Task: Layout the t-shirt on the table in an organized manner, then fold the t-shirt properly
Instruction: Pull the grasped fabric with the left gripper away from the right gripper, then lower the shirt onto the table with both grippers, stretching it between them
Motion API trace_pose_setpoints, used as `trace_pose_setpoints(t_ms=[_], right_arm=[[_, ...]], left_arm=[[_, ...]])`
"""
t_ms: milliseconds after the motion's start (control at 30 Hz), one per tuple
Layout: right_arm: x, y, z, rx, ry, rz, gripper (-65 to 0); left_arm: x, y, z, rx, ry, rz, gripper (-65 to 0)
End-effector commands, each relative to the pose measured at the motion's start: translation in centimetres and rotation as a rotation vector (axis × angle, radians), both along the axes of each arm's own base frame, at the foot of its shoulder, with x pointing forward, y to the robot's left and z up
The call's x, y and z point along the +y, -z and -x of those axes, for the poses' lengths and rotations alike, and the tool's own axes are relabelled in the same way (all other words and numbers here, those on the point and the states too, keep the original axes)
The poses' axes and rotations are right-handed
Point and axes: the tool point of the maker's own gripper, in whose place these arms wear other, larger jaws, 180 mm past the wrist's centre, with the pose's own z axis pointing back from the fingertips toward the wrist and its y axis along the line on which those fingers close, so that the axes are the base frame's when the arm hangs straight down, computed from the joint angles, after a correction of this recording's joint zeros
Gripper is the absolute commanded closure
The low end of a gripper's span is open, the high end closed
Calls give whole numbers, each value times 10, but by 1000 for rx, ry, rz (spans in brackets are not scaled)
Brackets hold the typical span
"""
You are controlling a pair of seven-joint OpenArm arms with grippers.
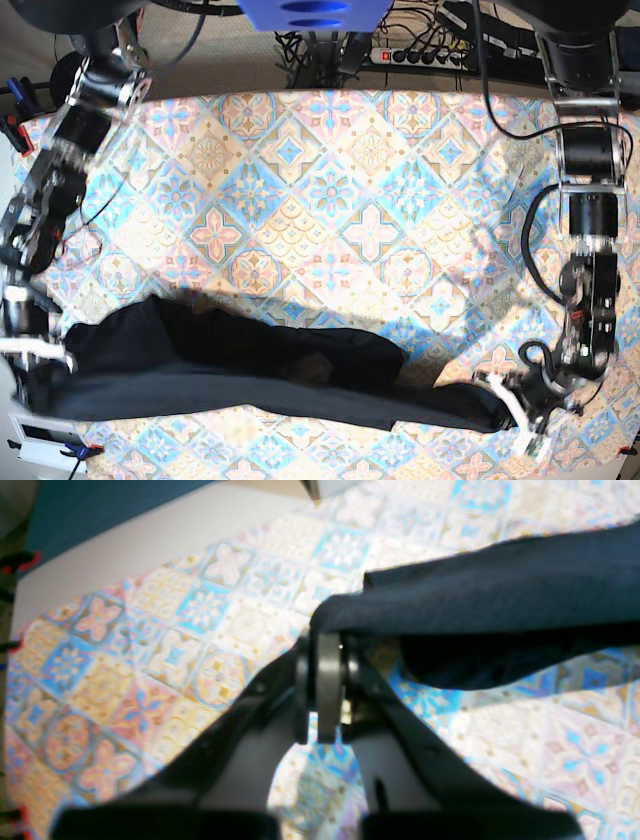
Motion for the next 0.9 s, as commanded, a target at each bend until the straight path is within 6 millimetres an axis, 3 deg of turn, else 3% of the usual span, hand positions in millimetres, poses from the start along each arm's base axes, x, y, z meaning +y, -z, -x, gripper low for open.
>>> trace_pose_setpoints(t_ms=[0, 300, 433, 533, 567, 633, 733, 867], right_arm=[[-8, -6, 6, -28, 24, 7, 0], [-23, 126, 29, 280, 58, -98, 0], [-32, 166, 31, 374, 76, -150, 0], [-34, 187, 33, 422, 81, -178, 0], [-33, 183, 29, 412, 78, -178, 0], [-18, 159, 3, 361, 32, -166, 0], [16, 112, -39, 273, -62, -122, 0], [37, 64, -74, 193, -118, -100, 0]], left_arm=[[11, -17, 2, -52, -22, 7, 0], [18, 56, 67, 82, -57, 40, 0], [32, 77, 84, 123, -100, 58, 0], [41, 80, 89, 127, -126, 67, 0], [43, 80, 90, 125, -133, 70, 0], [53, 75, 90, 113, -156, 71, 0], [67, 67, 90, 89, -194, 81, 0], [75, 64, 92, 84, -218, 85, 0]])
